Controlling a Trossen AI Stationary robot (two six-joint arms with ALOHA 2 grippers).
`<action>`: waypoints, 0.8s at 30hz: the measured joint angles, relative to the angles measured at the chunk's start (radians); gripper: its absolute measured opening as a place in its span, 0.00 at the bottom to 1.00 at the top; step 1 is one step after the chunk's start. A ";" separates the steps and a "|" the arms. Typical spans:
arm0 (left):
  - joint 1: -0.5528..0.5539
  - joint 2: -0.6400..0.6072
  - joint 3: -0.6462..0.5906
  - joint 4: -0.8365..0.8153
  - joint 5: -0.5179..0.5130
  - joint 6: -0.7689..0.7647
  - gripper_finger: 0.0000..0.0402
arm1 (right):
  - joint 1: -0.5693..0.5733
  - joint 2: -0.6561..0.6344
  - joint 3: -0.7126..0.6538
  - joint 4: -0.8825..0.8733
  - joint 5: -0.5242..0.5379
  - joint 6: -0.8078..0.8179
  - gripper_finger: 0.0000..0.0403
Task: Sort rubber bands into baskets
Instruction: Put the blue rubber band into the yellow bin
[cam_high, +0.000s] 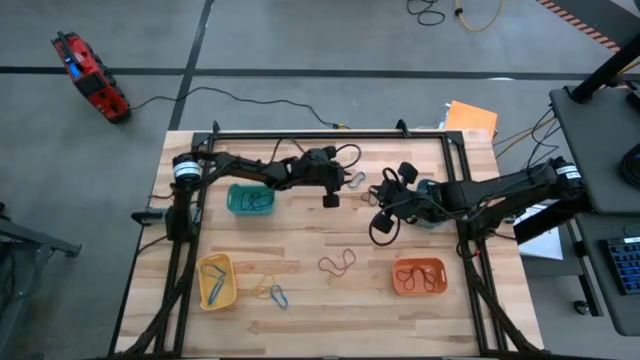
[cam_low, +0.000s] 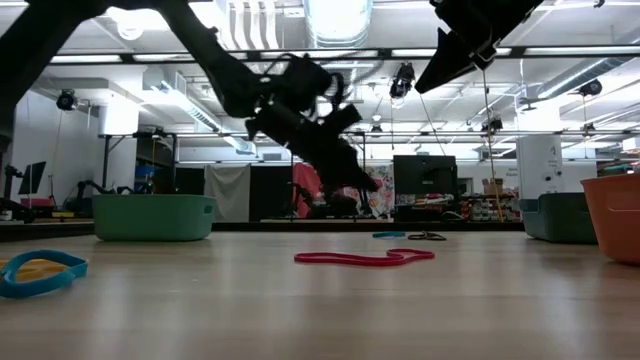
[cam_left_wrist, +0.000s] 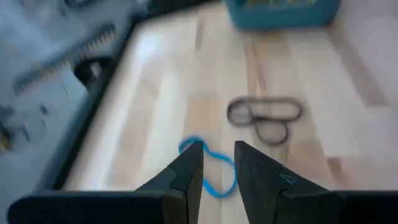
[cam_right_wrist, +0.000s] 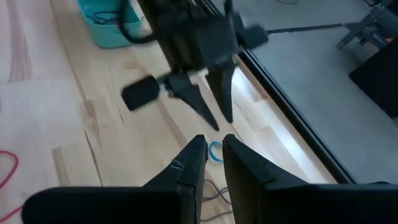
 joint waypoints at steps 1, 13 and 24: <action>0.003 0.019 0.026 -0.041 -0.001 -0.016 0.19 | 0.000 0.000 0.000 0.000 0.000 0.000 0.12; 0.004 0.185 0.258 -0.289 -0.021 -0.014 0.19 | 0.000 0.000 -0.001 0.000 0.000 0.003 0.12; 0.006 0.183 0.282 -0.293 -0.020 -0.106 0.23 | 0.000 0.000 -0.001 0.000 0.000 0.002 0.12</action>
